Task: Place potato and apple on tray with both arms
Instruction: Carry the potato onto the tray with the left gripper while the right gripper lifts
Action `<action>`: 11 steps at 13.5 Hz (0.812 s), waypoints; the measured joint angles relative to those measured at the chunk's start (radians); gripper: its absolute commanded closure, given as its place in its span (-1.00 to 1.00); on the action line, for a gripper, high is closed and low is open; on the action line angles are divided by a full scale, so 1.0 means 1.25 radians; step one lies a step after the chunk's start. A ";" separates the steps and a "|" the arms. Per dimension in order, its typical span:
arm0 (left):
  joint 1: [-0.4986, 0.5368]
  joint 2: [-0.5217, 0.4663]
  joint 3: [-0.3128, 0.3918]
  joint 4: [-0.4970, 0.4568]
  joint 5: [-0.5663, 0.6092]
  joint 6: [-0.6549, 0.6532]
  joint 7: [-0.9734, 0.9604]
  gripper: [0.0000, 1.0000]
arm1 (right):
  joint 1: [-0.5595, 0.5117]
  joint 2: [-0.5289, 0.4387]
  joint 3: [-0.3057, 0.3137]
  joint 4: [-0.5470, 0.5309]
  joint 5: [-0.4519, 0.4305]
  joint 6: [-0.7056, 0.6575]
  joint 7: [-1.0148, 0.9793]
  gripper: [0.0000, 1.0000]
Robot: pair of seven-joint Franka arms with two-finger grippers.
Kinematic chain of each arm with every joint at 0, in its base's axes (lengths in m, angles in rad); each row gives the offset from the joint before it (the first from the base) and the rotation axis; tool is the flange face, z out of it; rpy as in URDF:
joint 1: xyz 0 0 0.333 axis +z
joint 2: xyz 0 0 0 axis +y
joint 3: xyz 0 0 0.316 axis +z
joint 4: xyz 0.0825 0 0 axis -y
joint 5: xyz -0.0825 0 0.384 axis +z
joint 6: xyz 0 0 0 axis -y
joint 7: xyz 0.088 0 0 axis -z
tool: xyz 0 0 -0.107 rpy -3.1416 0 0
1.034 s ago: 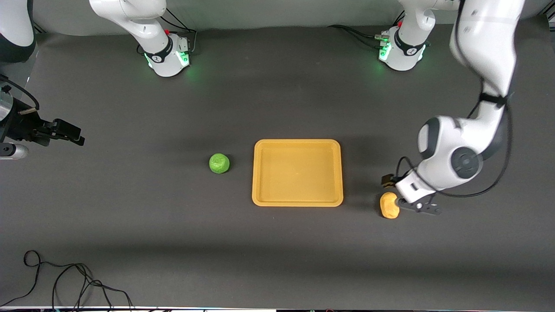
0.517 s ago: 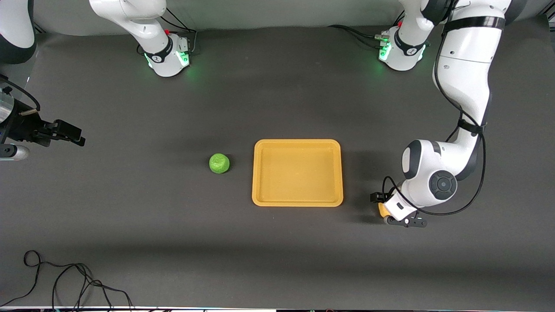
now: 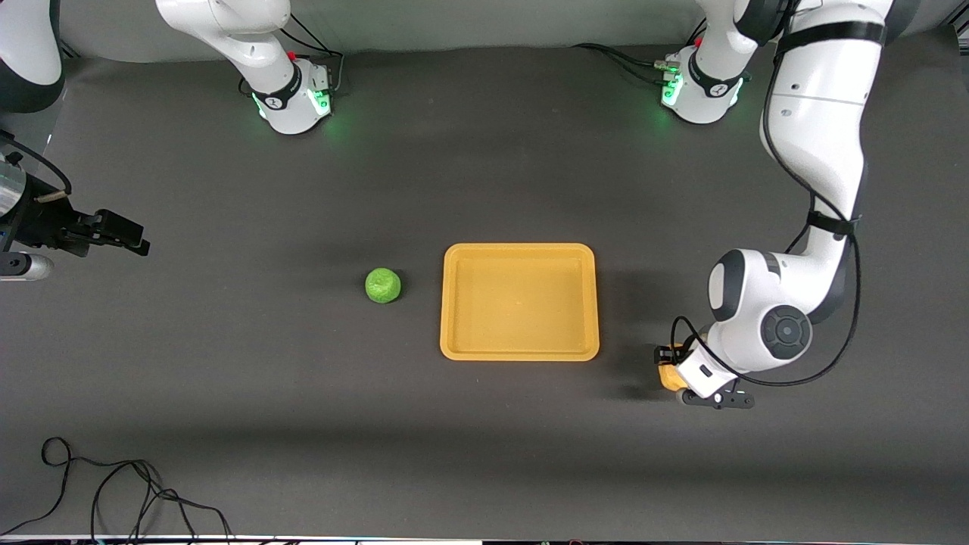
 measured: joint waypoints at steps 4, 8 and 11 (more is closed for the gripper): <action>-0.107 -0.011 -0.047 0.039 0.000 -0.047 -0.212 0.87 | 0.100 -0.006 0.001 -0.014 0.005 -0.010 0.083 -1.00; -0.210 0.012 -0.047 0.016 0.001 -0.048 -0.293 0.80 | 0.260 -0.041 0.003 -0.075 0.006 -0.006 0.267 -1.00; -0.204 0.022 -0.036 -0.029 0.006 -0.049 -0.293 0.61 | 0.362 -0.078 0.003 -0.151 0.006 0.042 0.368 -1.00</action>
